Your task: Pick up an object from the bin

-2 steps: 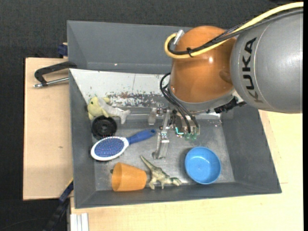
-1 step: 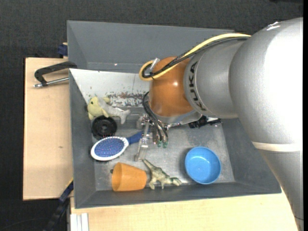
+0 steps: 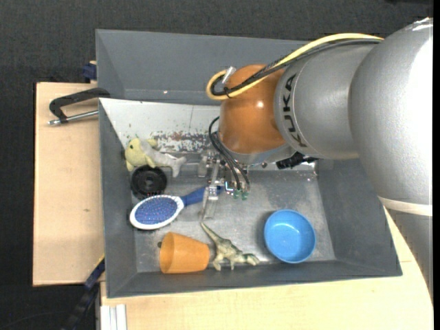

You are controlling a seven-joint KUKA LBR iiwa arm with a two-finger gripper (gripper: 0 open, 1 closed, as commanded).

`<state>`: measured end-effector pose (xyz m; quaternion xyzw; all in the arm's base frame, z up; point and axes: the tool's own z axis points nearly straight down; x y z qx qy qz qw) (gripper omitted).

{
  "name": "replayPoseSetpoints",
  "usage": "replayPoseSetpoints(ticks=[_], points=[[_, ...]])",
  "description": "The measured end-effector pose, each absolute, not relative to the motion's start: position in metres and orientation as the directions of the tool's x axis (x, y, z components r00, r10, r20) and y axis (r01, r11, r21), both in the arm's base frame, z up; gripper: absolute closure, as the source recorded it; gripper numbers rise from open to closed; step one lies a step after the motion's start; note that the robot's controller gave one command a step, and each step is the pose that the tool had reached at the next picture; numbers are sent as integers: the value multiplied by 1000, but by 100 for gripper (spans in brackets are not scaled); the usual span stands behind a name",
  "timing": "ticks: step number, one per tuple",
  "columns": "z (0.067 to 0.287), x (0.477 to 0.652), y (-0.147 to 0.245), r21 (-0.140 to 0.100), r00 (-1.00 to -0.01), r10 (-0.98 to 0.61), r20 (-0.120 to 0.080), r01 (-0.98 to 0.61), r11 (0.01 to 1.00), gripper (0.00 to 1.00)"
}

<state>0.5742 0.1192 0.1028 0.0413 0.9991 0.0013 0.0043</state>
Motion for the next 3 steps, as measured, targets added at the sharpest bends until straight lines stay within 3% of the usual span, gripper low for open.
replayPoseSetpoints(ticks=[1,2,3], points=[[108,577,122,4,-984,177,-5,177,984,0],[69,579,124,1,-983,182,3,182,983,0],[69,580,125,2,-983,182,1,182,983,0]])
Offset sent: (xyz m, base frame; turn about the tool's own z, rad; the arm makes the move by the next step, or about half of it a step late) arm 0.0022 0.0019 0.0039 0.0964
